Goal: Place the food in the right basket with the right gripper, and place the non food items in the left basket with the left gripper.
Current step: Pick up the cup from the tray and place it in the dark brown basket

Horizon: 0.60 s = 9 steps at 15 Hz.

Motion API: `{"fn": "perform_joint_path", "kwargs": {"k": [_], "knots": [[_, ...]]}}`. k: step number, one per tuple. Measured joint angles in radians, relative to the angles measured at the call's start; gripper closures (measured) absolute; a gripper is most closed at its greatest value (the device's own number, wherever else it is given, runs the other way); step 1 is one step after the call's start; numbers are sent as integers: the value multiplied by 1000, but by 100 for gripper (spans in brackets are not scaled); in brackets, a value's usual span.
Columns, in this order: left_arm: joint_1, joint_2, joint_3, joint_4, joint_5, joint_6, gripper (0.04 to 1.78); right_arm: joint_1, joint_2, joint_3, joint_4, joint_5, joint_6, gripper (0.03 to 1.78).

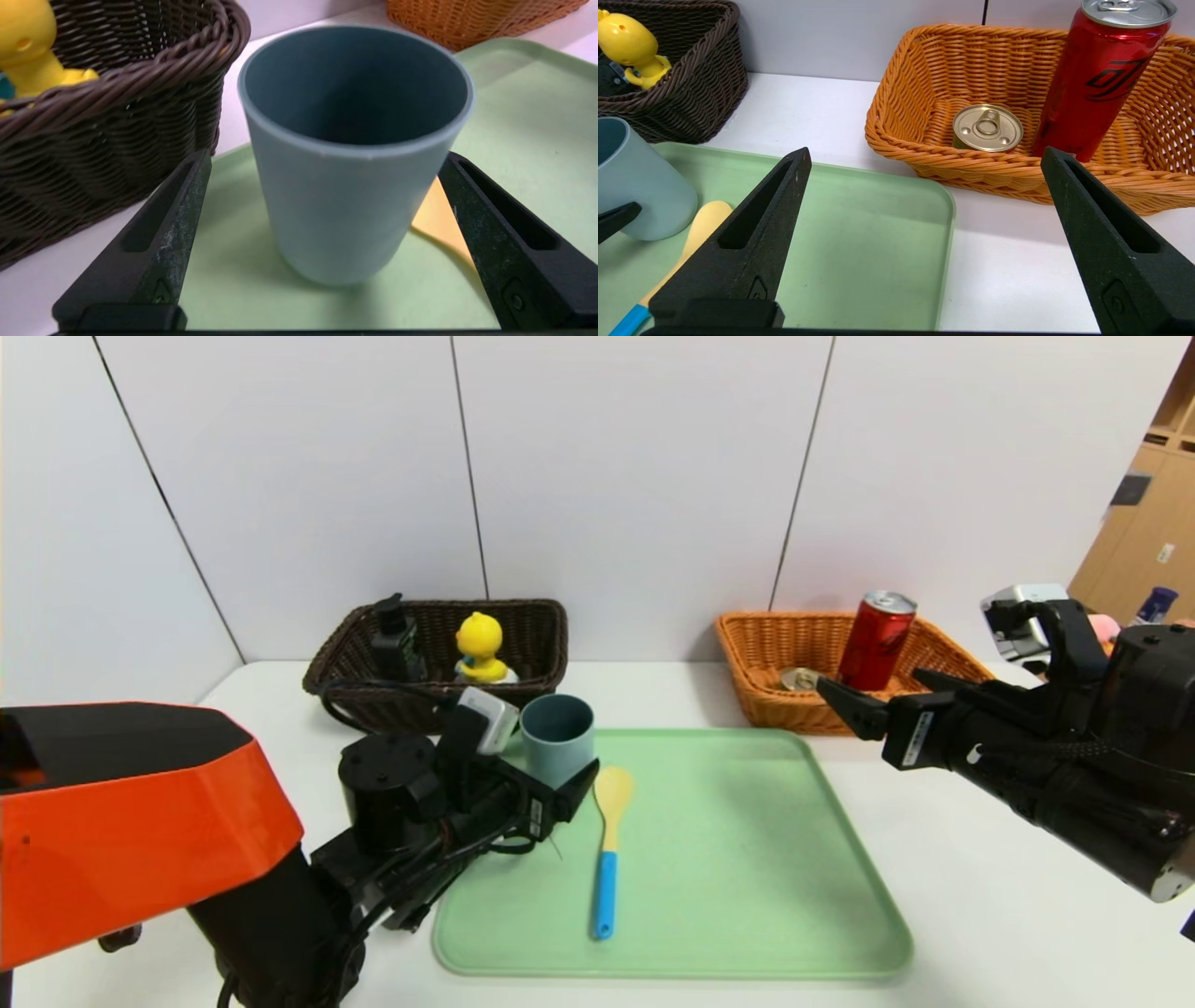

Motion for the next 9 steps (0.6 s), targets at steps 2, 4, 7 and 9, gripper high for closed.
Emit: {"fn": "perform_joint_path", "kwargs": {"k": [2, 4, 7, 9], "knots": [[-14, 42, -46, 0, 0, 0, 13, -4, 0, 1, -1, 0, 10, 11], [-22, 79, -92, 0, 1, 0, 13, -6, 0, 2, -2, 1, 19, 11], [-24, 114, -116, 0, 3, 0, 13, -15, 0, 12, -18, 1, 20, 11], [-21, 124, -119, 0, 4, 0, 13, -19, 2, 14, -20, 3, 20, 11]]}}
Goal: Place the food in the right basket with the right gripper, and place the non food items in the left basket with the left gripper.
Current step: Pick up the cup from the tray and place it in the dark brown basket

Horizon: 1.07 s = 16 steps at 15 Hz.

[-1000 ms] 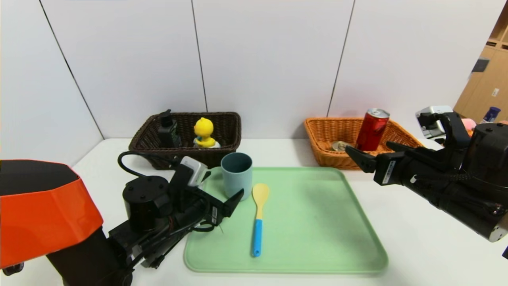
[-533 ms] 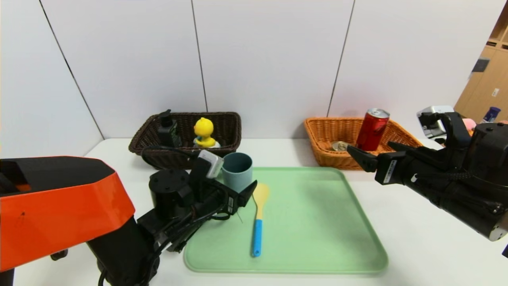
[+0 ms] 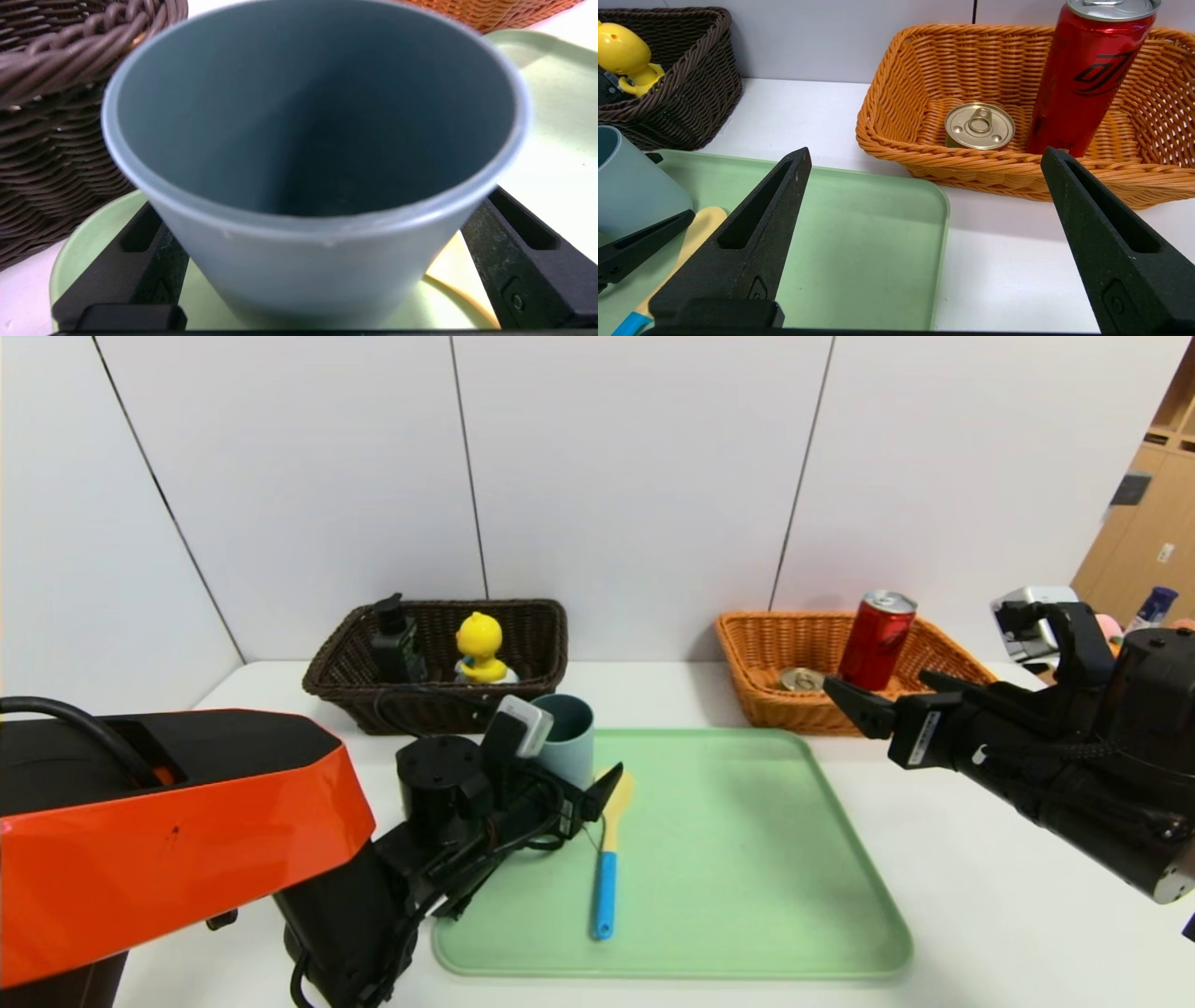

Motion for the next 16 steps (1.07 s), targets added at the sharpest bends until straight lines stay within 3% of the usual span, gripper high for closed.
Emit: {"fn": "perform_joint_path", "kwargs": {"k": [1, 4, 5, 12, 16], "knots": [[3, 3, 0, 0, 0, 1, 13, 0, 2, 0, -1, 1, 0, 11], [13, 11, -10, 0, 1, 3, 59, -1, 6, 0, -1, 1, 0, 11], [13, 11, -11, 0, 2, 3, 62, -1, 7, 0, -1, 1, 0, 11], [14, -2, -11, 1, 5, -1, 63, -1, 9, 1, -1, 0, 0, 11], [10, -124, -9, 0, -27, -3, 63, -1, 10, 1, -1, 0, 0, 11]]}}
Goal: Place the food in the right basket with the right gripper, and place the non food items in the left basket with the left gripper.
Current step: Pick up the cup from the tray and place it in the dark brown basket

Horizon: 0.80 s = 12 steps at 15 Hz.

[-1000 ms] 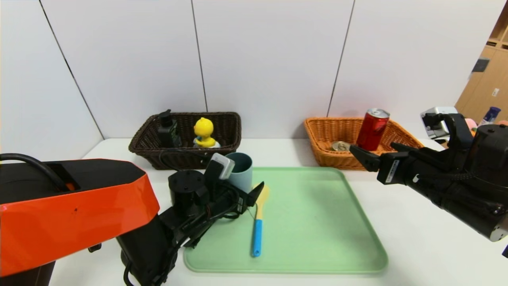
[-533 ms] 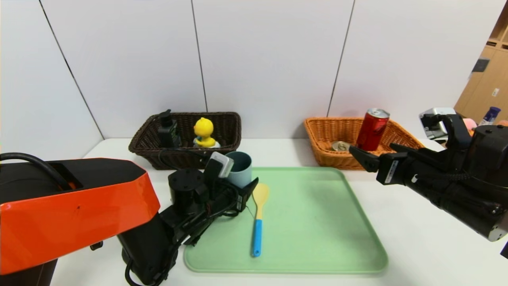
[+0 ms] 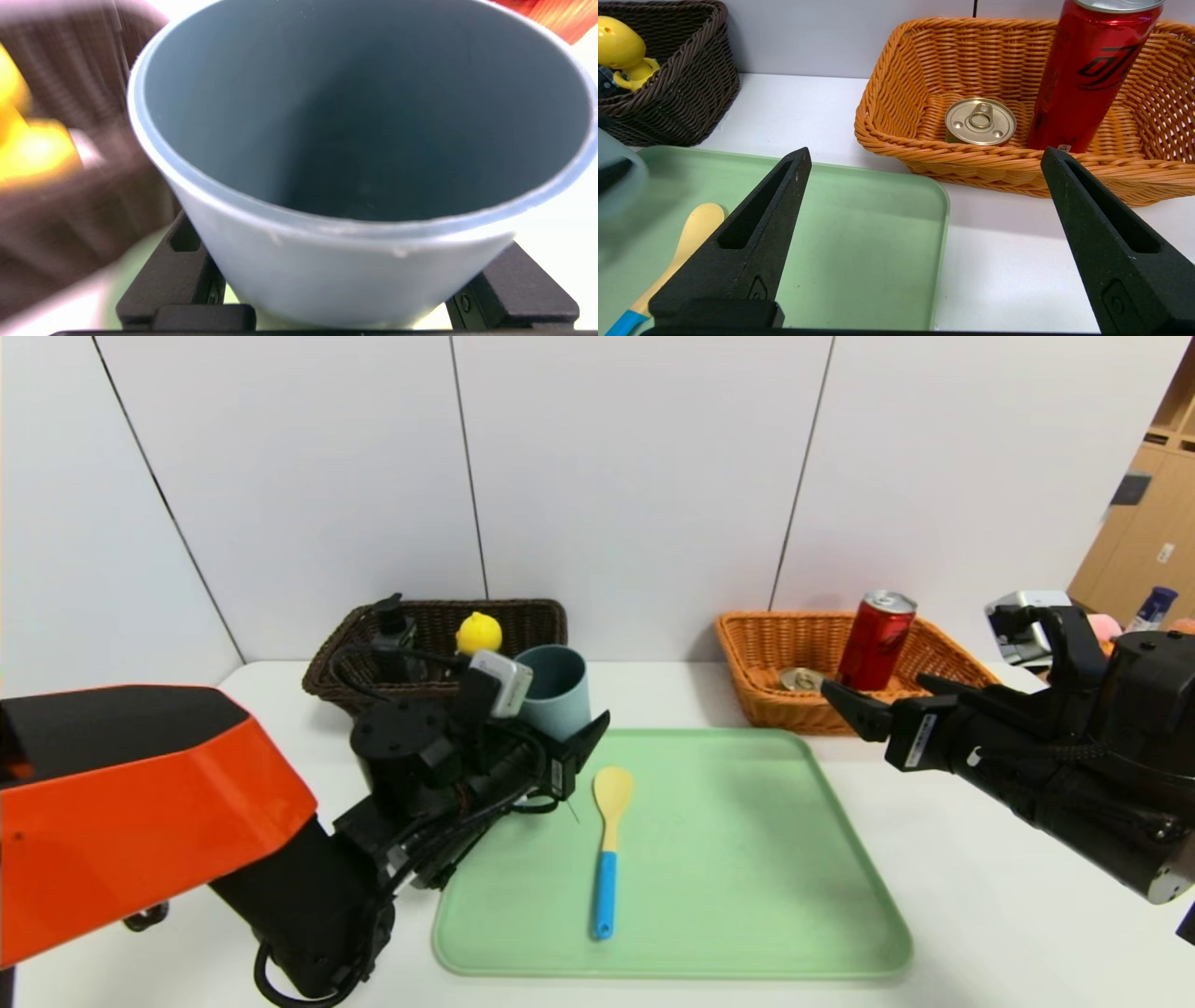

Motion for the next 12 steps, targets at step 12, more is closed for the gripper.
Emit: {"fn": "perform_joint_path", "kwargs": {"k": [12], "knots": [[300, -289, -533, 867, -151, 79, 63, 0, -3, 26, -47, 0, 1, 11]]}}
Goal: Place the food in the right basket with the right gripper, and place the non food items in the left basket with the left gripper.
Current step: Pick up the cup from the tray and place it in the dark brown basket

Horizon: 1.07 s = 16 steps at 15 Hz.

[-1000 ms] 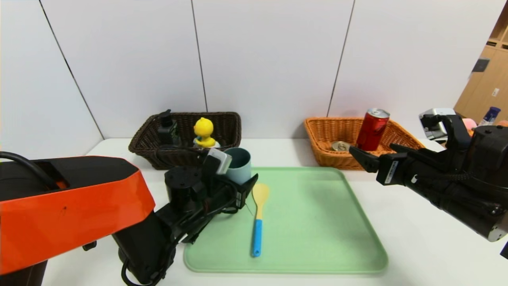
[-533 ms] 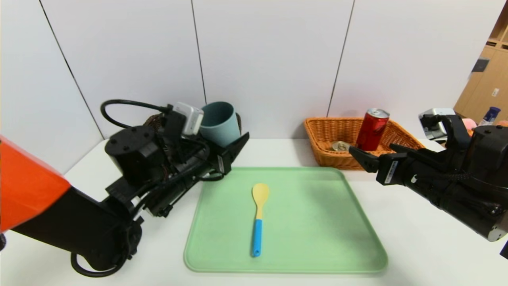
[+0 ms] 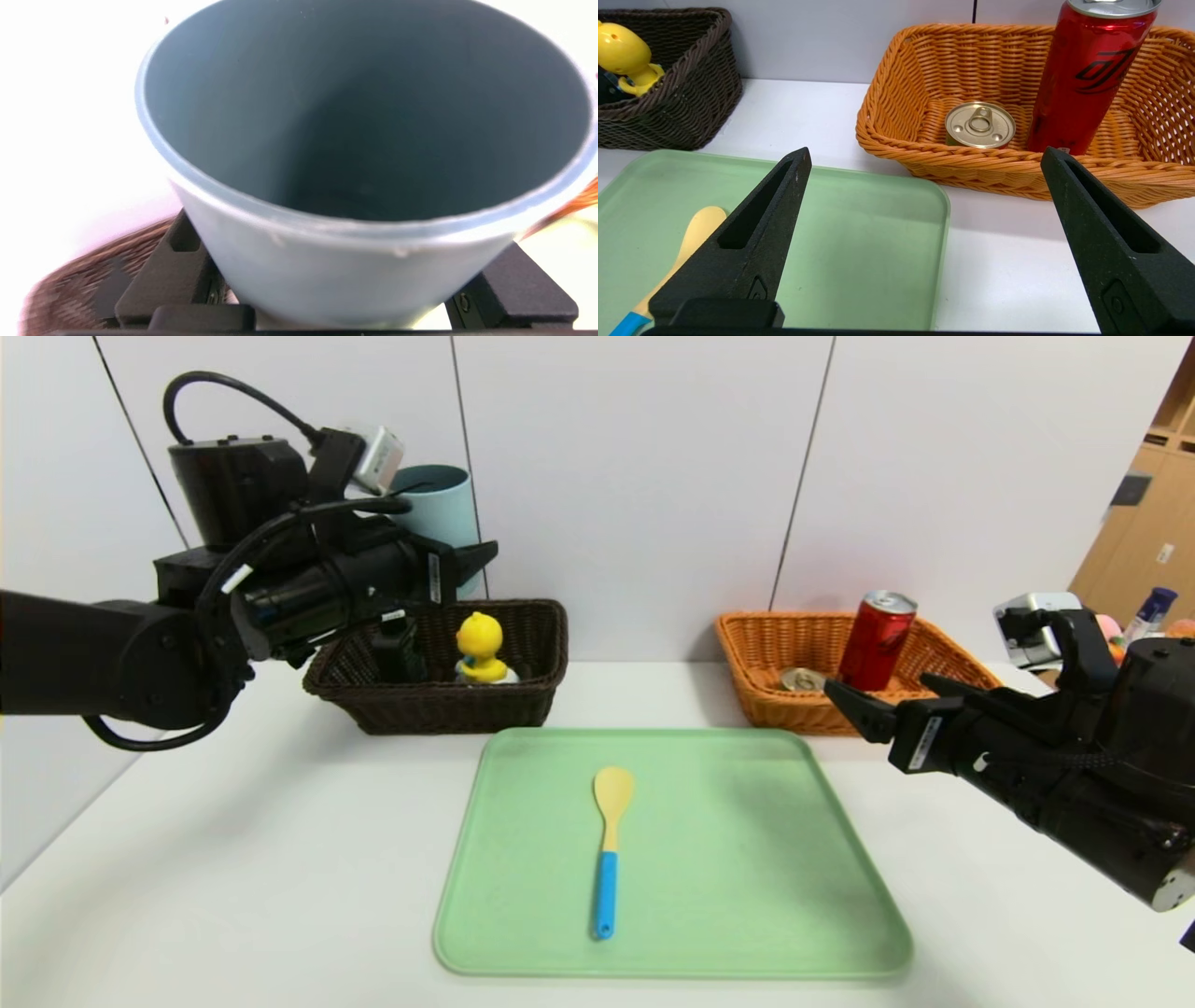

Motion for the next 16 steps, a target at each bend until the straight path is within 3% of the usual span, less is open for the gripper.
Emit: {"fn": "perform_joint_path", "kwargs": {"k": [2, 4, 9, 16], "knots": [[0, 36, -105, 182, 0, 33, 63, -3, 0, 19, -14, 0, 0, 11], [-20, 94, -185, 260, 4, 33, 63, -7, 1, 30, -17, 1, 0, 11], [-103, 235, -306, 264, 26, 5, 63, -8, 3, 39, -16, 2, 21, 11], [-103, 353, -302, 184, 80, 13, 63, -8, 12, 37, -19, 2, 22, 11]]}}
